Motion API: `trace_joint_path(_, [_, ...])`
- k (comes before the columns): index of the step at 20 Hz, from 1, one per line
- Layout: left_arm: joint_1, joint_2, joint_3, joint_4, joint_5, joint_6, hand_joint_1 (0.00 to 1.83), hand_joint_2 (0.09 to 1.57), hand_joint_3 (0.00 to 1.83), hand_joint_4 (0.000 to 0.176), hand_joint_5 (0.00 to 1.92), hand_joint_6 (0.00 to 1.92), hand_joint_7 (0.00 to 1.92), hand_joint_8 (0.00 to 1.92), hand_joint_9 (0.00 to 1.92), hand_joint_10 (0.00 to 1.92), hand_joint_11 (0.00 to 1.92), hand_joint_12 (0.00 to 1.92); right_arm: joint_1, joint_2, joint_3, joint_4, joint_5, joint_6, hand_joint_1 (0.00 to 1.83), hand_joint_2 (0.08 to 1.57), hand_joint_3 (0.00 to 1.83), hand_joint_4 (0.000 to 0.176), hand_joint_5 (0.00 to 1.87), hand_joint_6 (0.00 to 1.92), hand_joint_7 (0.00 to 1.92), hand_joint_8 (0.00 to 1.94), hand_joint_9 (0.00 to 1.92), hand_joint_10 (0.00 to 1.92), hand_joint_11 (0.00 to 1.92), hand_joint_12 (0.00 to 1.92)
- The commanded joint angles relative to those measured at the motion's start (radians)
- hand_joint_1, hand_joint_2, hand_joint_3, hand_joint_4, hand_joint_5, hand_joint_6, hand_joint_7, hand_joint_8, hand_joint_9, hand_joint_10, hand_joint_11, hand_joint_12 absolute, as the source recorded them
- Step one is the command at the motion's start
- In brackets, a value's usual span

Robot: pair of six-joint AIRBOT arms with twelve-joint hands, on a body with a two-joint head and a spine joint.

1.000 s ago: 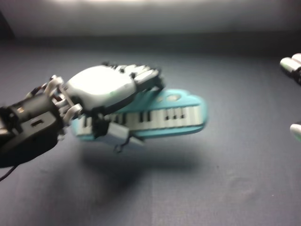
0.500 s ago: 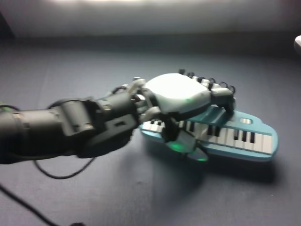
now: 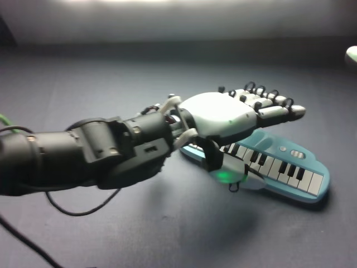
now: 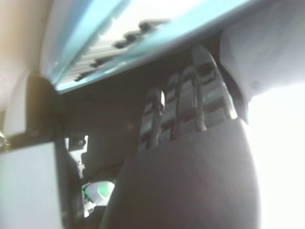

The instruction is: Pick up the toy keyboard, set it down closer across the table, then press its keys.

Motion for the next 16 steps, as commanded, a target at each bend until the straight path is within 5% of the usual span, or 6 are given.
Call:
trace_joint_path(1, [-0.004, 0.024, -0.005, -0.020, -0.164, -0.004, 0.42, 1.13, 0.02, 0.113, 0.00, 0.00, 0.00, 0.00, 0.00, 0.00, 0.00, 0.00, 0.006, 0.005, 0.001, -0.029, 0.110, 0.007, 0.02, 1.53, 0.00, 0.078, 0.00, 0.00, 0.00, 0.00, 0.00, 0.00, 0.00, 0.00])
trace_joint_path(5, [0.070, 0.181, -0.069, -0.177, -0.317, 0.039, 0.31, 1.37, 0.02, 0.039, 0.00, 0.00, 0.00, 0.00, 0.00, 0.00, 0.00, 0.00, 0.020, -0.001, 0.007, -0.069, 0.025, 0.007, 0.04, 1.51, 0.00, 0.053, 0.00, 0.00, 0.00, 0.00, 0.00, 0.00, 0.00, 0.00])
trace_joint_path(6, [0.091, 0.221, -0.091, -0.229, -0.356, 0.068, 0.28, 1.43, 0.03, 0.064, 0.00, 0.00, 0.00, 0.00, 0.00, 0.00, 0.00, 0.00, 0.029, -0.006, 0.012, -0.079, -0.009, 0.006, 0.05, 1.49, 0.00, 0.046, 0.00, 0.00, 0.00, 0.00, 0.00, 0.00, 0.00, 0.00])
trace_joint_path(8, [0.146, 0.307, -0.138, -0.318, -0.458, 0.117, 0.35, 1.44, 0.01, 0.017, 0.04, 0.01, 0.00, 0.00, 0.00, 0.00, 0.00, 0.00, 0.071, -0.032, 0.037, -0.109, -0.117, -0.002, 0.07, 1.47, 0.00, 0.040, 0.00, 0.00, 0.00, 0.00, 0.00, 0.00, 0.00, 0.00])
trace_joint_path(10, [0.200, 0.366, -0.177, -0.392, -0.553, 0.147, 0.38, 1.48, 0.01, 0.021, 0.00, 0.00, 0.00, 0.00, 0.00, 0.00, 0.00, 0.00, 0.123, -0.068, 0.063, -0.130, -0.235, -0.034, 0.01, 1.48, 0.00, 0.003, 0.03, 0.01, 0.00, 0.00, 0.00, 0.00, 0.00, 0.00])
trace_joint_path(16, [0.291, 0.416, -0.224, -0.490, -0.688, 0.160, 0.62, 1.46, 0.00, 0.000, 0.04, 0.00, 0.00, 0.00, 0.00, 0.00, 0.00, 0.00, 0.240, -0.208, 0.168, -0.128, -0.522, -0.132, 0.03, 1.43, 0.00, 0.000, 0.22, 0.04, 0.00, 0.00, 0.00, 0.00, 0.00, 0.00])
